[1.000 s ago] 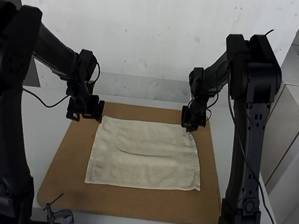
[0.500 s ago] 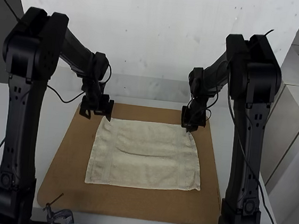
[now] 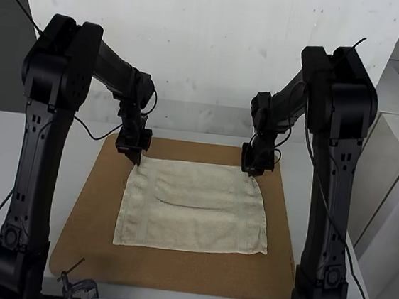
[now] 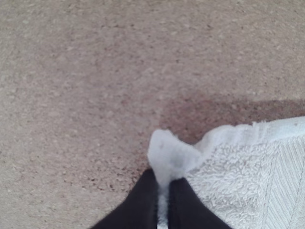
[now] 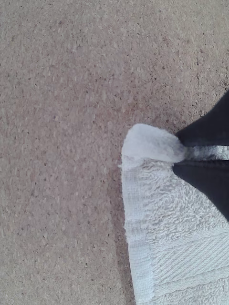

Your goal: Fold the towel.

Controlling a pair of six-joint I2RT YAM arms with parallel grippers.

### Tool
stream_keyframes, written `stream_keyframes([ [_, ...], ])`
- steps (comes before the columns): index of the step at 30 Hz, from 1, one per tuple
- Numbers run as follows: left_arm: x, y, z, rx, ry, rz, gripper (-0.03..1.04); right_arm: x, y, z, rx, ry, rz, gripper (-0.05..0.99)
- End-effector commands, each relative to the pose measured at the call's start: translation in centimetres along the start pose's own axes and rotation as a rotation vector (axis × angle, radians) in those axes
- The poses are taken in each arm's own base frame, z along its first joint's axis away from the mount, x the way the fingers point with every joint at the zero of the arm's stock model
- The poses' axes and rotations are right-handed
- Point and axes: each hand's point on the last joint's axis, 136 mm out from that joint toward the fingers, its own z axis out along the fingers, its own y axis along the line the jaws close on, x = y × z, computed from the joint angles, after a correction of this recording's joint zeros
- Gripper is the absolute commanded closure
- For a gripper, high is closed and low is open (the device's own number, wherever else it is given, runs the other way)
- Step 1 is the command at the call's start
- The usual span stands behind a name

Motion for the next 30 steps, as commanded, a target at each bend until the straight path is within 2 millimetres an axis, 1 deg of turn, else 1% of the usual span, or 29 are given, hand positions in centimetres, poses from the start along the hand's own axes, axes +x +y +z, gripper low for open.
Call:
stream_keyframes([
  [1,1.5,-1.2,2.0,0.035,0.059,-0.001,0.99,2.7,0.2,0.9,0.005,0.073,-0.029,0.92],
  [5,0.4,-1.2,0.5,0.041,0.012,-0.026,0.99,0.7,-0.1,0.4,0.032,0.022,-0.006,0.92],
  [9,-0.5,-1.3,-1.8,0.044,-0.034,-0.024,0.99,-2.1,-0.4,-0.9,0.031,-0.036,0.055,0.92],
  [16,-2.6,-0.9,-7.3,0.044,-0.161,-0.05,0.99,-5.5,0.2,-5.4,0.004,-0.145,0.062,0.92],
  [17,-3.0,-0.7,-8.3,0.038,-0.19,-0.056,0.99,-6.0,0.3,-6.1,-0.002,-0.164,0.063,0.92],
  [19,-3.7,-1.1,-9.8,0.038,-0.231,-0.053,0.99,-6.9,0.3,-7.4,-0.009,-0.199,0.064,0.92],
  [20,-4.2,-1.3,-10.6,0.043,-0.25,-0.05,0.99,-7.3,0.3,-8.0,-0.011,-0.212,0.064,0.92],
  [23,-4.6,-2.0,-12.5,0.057,-0.285,-0.051,0.99,-8.0,0.2,-9.5,-0.017,-0.24,0.066,0.92],
  [24,-4.5,-2.2,-12.8,0.058,-0.288,-0.049,0.99,-8.3,0.2,-10.3,-0.021,-0.257,0.068,0.92],
  [27,-3.8,-2.0,-13.5,0.048,-0.285,-0.048,0.99,-8.7,0.1,-11.4,-0.028,-0.28,0.068,0.92],
  [29,-3.3,-2.0,-14.0,0.05,-0.288,-0.048,0.99,-8.6,0.1,-12.0,-0.03,-0.286,0.066,0.92],
  [30,-3.1,-2.0,-14.5,0.053,-0.297,-0.045,0.99,-8.3,0.1,-11.9,-0.028,-0.28,0.065,0.92],
])
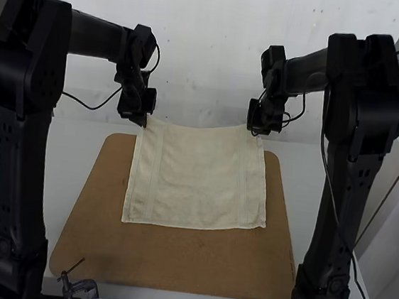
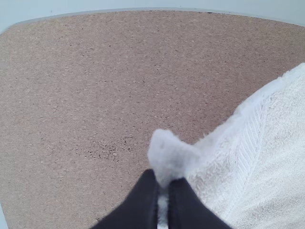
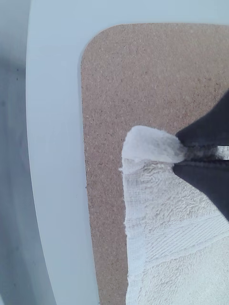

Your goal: Fold the towel.

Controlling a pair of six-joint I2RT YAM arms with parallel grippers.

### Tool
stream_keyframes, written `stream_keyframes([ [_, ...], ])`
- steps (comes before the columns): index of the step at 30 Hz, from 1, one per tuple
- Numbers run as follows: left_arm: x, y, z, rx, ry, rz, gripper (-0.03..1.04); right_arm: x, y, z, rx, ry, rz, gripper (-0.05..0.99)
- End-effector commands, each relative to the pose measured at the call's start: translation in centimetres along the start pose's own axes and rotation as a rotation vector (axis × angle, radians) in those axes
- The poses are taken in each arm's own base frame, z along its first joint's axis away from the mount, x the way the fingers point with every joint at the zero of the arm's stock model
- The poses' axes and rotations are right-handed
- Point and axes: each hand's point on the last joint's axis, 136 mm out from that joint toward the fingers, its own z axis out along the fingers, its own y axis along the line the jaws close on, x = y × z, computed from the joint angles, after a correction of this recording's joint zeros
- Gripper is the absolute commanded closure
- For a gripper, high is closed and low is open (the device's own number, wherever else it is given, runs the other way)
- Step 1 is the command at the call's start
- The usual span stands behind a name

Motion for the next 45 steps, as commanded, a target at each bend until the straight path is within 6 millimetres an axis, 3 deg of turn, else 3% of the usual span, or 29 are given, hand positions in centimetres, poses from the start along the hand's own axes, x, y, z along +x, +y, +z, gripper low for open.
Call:
stream_keyframes([
  [1,-0.5,0.1,-2.9,-0.001,-0.058,-0.011,0.99,-0.8,-0.1,-1.7,0.006,-0.04,0.002,0.92],
  [7,3.2,0.9,-4.2,-0.002,-0.021,-0.003,0.99,2.6,0.2,-2.5,-0.011,-0.005,-0.021,0.92],
  [15,9.4,0.9,-3.7,0.016,0.03,0.025,0.99,8.2,0.6,-3.4,-0.023,0.05,-0.073,0.92],
  [25,16.0,-1.0,-4.8,0.055,0.034,0.086,0.99,11.8,-0.6,-6.8,-0.025,0.06,-0.11,0.92],
  [31,16.6,-1.0,-6.3,0.076,-0.012,0.086,0.99,14.3,-1.6,-8.2,-0.023,0.066,-0.131,0.92],
  [38,18.7,-0.8,-6.2,0.079,0.007,0.094,0.99,16.7,-2.2,-8.8,-0.022,0.073,-0.144,0.92],
  [41,19.2,-0.5,-5.8,0.065,0.011,0.087,0.99,16.6,-2.1,-8.5,-0.024,0.053,-0.142,0.92],
  [45,17.9,-0.5,-5.4,0.046,-0.04,0.085,0.99,15.8,-2.3,-7.7,-0.008,0.027,-0.134,0.92],
])
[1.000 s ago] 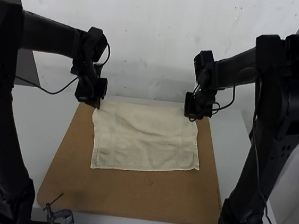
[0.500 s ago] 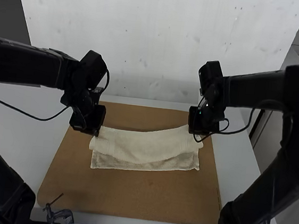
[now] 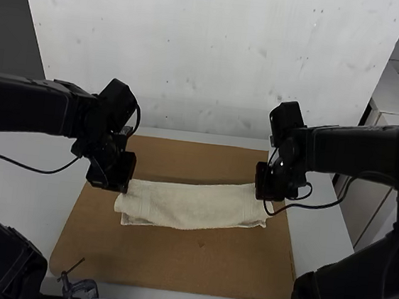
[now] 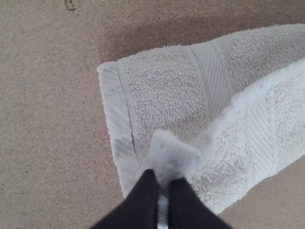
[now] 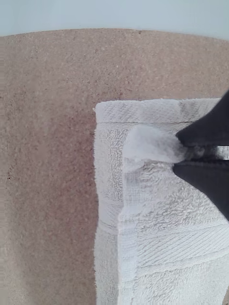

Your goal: Fold the towel.

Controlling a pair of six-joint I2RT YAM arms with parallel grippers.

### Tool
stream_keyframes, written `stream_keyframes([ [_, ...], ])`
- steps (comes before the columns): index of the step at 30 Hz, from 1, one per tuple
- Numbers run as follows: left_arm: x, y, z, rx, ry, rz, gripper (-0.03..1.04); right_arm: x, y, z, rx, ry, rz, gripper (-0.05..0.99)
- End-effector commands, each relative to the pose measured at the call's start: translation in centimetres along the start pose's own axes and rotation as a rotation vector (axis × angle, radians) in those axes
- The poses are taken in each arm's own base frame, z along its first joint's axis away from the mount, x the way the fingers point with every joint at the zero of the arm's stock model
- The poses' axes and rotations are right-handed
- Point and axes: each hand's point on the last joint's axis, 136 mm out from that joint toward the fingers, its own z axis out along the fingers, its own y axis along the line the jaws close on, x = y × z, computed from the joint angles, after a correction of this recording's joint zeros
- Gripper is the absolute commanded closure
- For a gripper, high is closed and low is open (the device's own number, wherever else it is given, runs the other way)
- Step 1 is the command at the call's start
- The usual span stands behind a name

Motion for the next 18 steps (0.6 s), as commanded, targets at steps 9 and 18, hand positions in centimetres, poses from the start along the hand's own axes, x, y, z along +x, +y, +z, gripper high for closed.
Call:
stream_keyframes([
  [9,-2.5,0.3,1.2,-0.031,-0.059,-0.012,0.99,-0.9,-0.3,2.5,0.03,-0.01,-0.003,0.92],
  [18,-4.4,1.2,2.3,-0.038,-0.094,-0.026,0.99,-2.7,-0.4,4.0,0.039,-0.012,0.012,0.92],
])
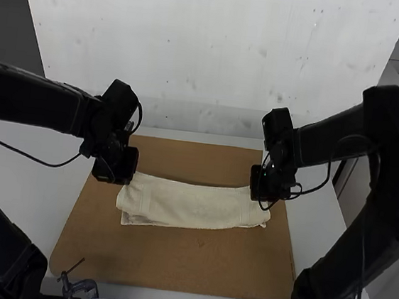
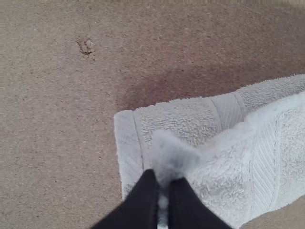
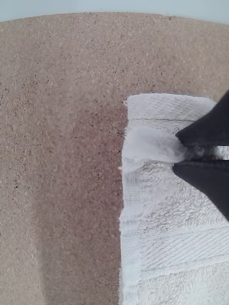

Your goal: Fold the towel.

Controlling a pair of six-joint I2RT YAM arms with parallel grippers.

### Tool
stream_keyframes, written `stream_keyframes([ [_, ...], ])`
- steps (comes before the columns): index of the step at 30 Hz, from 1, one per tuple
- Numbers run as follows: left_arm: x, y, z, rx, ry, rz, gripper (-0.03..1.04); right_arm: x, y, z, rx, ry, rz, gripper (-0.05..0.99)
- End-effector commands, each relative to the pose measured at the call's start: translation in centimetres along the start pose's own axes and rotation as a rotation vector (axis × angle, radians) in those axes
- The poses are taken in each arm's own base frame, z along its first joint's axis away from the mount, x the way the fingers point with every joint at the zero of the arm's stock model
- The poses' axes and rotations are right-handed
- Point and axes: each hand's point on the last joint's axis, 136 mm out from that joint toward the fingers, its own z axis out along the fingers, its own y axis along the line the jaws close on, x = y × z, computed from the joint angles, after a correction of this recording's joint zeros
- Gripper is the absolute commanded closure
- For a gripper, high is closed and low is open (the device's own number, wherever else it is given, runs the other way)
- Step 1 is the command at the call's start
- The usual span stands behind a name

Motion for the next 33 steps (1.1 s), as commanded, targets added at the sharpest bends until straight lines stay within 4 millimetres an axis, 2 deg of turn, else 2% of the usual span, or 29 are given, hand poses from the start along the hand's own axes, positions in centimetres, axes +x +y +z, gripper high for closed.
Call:
stream_keyframes([
  [1,-1.6,-0.1,0.0,-0.003,-0.028,0.011,0.99,-2.2,-0.3,0.0,0.013,-0.041,0.013,0.92],
  [9,-1.5,-0.4,1.8,-0.002,-0.005,0.013,0.99,-2.9,-0.4,1.6,0.021,-0.03,0.023,0.92],
  [21,-3.2,-0.6,2.5,0.003,-0.032,0.004,0.99,-3.6,-0.5,3.1,0.026,-0.025,0.035,0.92],
  [28,-2.2,-0.7,3.9,0.012,0.015,0.006,0.99,-3.8,-0.5,3.5,0.023,-0.032,0.038,0.92],
  [29,-2.1,-0.8,4.0,0.021,0.023,0.003,0.96,-3.9,-0.4,3.5,0.022,-0.033,0.04,0.9],
  [30,-2.1,-0.8,4.0,0.031,0.028,-0.003,0.89,-3.9,-0.4,3.5,0.019,-0.033,0.044,0.79],
  [33,-2.4,-0.4,3.9,0.062,0.032,-0.038,0.49,-3.9,-0.1,3.2,-0.022,-0.021,0.08,0.47],
])
